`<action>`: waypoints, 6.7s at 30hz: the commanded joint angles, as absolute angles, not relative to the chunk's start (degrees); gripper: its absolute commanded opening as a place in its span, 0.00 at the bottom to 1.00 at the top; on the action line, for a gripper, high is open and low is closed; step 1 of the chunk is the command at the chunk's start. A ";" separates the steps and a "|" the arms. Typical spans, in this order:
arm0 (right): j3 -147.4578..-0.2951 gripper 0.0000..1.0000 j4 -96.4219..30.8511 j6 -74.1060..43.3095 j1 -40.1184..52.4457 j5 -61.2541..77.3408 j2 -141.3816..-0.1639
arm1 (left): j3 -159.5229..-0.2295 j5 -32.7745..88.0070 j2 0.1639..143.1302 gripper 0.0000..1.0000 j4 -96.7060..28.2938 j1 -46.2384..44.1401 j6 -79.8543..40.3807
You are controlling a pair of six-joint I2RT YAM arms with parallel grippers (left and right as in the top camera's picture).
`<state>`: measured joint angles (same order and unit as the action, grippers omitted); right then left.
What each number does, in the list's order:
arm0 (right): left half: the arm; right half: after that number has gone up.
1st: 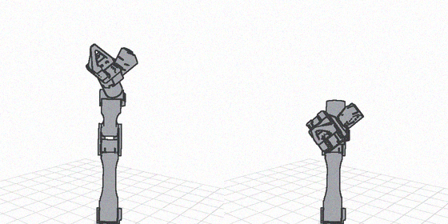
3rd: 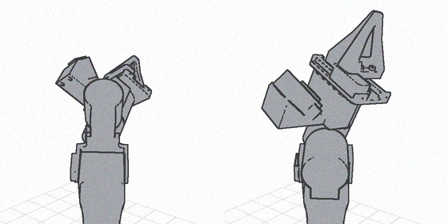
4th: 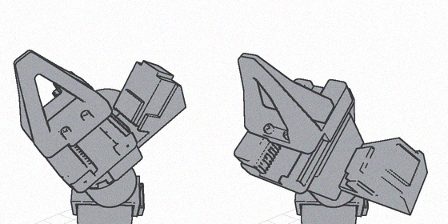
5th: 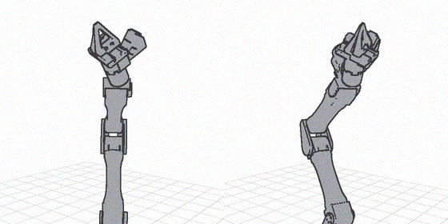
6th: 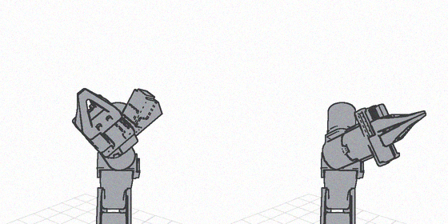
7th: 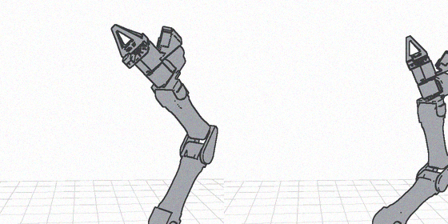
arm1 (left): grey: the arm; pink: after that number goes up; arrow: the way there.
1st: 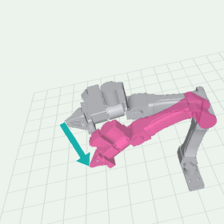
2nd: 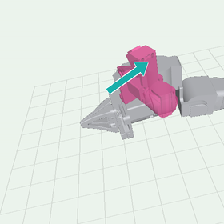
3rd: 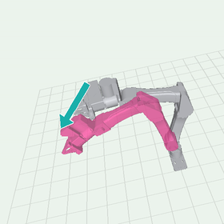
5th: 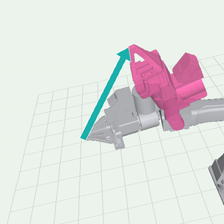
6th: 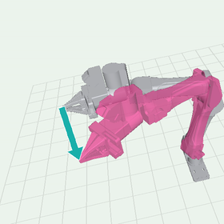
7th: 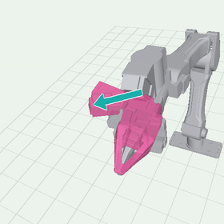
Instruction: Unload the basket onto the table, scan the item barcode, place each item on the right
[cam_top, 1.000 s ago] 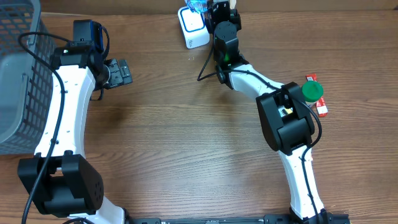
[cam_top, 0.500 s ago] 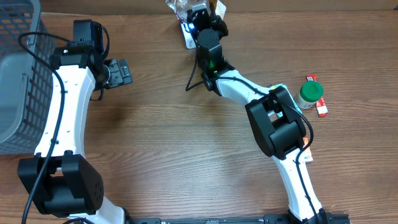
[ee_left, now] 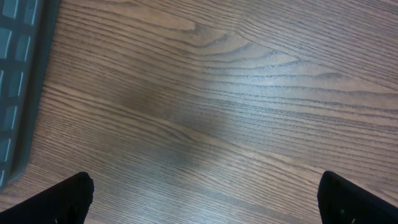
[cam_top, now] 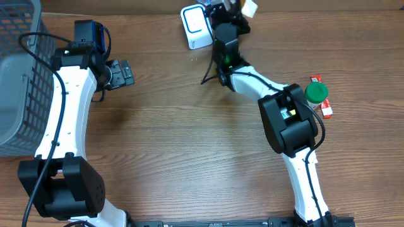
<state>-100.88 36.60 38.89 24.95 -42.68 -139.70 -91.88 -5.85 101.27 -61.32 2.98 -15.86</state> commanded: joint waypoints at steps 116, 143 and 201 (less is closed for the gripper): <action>-97.71 1.00 -76.53 6.83 15.35 16.40 -105.25 | -92.75 -6.13 100.38 1.00 -61.28 2.46 -14.57; -97.71 1.00 -76.36 6.85 16.01 15.97 -82.15 | -92.75 -6.13 100.38 1.00 -61.28 2.55 -14.57; -8.32 1.00 6.09 1.67 6.59 14.39 -0.16 | -92.75 -6.13 100.38 1.00 -61.28 2.55 -14.57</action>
<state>-12.32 4.95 4.89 7.49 14.46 -0.86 -91.88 -5.85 101.25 -61.32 2.98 -15.86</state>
